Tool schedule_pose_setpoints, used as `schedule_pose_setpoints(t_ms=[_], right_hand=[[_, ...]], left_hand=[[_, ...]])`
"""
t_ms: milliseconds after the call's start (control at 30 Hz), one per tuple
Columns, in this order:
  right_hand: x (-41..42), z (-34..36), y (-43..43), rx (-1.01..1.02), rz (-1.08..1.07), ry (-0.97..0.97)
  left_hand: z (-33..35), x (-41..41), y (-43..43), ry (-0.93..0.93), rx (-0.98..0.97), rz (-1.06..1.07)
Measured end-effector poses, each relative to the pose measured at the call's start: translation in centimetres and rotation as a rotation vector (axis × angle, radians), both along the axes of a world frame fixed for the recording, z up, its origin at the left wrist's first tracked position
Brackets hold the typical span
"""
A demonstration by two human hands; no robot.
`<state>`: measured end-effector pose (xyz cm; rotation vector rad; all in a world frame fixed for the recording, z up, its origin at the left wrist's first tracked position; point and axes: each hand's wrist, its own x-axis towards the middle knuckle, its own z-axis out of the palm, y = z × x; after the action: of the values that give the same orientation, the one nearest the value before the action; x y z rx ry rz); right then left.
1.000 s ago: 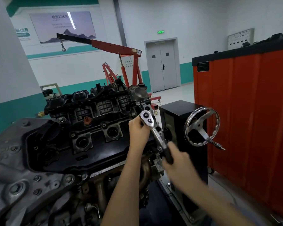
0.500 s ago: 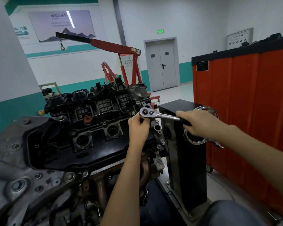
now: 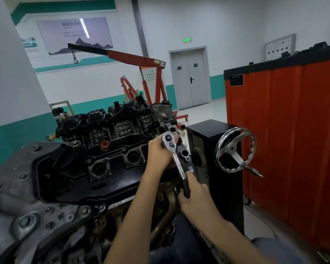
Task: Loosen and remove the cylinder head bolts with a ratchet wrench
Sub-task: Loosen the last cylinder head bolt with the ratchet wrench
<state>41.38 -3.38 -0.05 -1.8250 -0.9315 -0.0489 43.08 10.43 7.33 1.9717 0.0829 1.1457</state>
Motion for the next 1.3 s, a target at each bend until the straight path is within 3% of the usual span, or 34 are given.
schedule_pose_setpoints(t_ms=[200,300,400,500,667,767,833,933,1067,1167,1233,1300], right_hand=[[7.4,4.5,-4.8,-0.347,0.037,-0.357],[11.2,9.3,-5.6,-0.578,-0.065,-0.754],[12.0,11.5,-5.4,-0.63,-0.108,-0.947],[9.5,8.3,-5.5,-0.521,-0.11,-0.765],[1.2,0.5,-1.6,-0.065,-0.02,-0.087],[-2.0,-0.7,1.8,0.089,0.007,0.052],[-1.2,-0.4,1.4,0.067,0.007,0.038],[2.9,1.2,-2.4,-0.128,0.035,-0.11],[10.2,7.4,-5.7,-0.533,-0.058,-0.624],[12.1,11.0,-5.2,-0.635,-0.083,-0.894],[11.2,10.7,-4.8,-0.6,-0.124,-0.927],[9.1,8.2,-4.9,-0.505,-0.151,-0.788]], left_hand=[[1.4,-1.3,0.0,0.135,0.043,-0.121],[1.1,-1.7,-0.9,0.069,-0.02,-0.141],[0.2,-1.7,-1.2,-0.018,-0.103,-0.107],[-0.5,-1.1,-1.3,-0.063,-0.145,-0.063],[-0.9,-0.3,-2.0,-0.126,-0.208,-0.093],[-0.8,0.1,-1.7,-0.135,-0.309,-0.121],[-0.7,-0.2,-1.5,-0.115,-0.267,-0.11],[-0.3,-0.6,-1.3,-0.04,-0.159,-0.121],[0.3,-0.6,-1.4,-0.037,-0.071,-0.071],[0.1,-1.0,-1.8,-0.1,-0.121,-0.073],[-0.2,-0.9,-1.6,-0.137,-0.192,-0.05],[-0.6,-0.4,-1.4,-0.16,-0.225,-0.018]])
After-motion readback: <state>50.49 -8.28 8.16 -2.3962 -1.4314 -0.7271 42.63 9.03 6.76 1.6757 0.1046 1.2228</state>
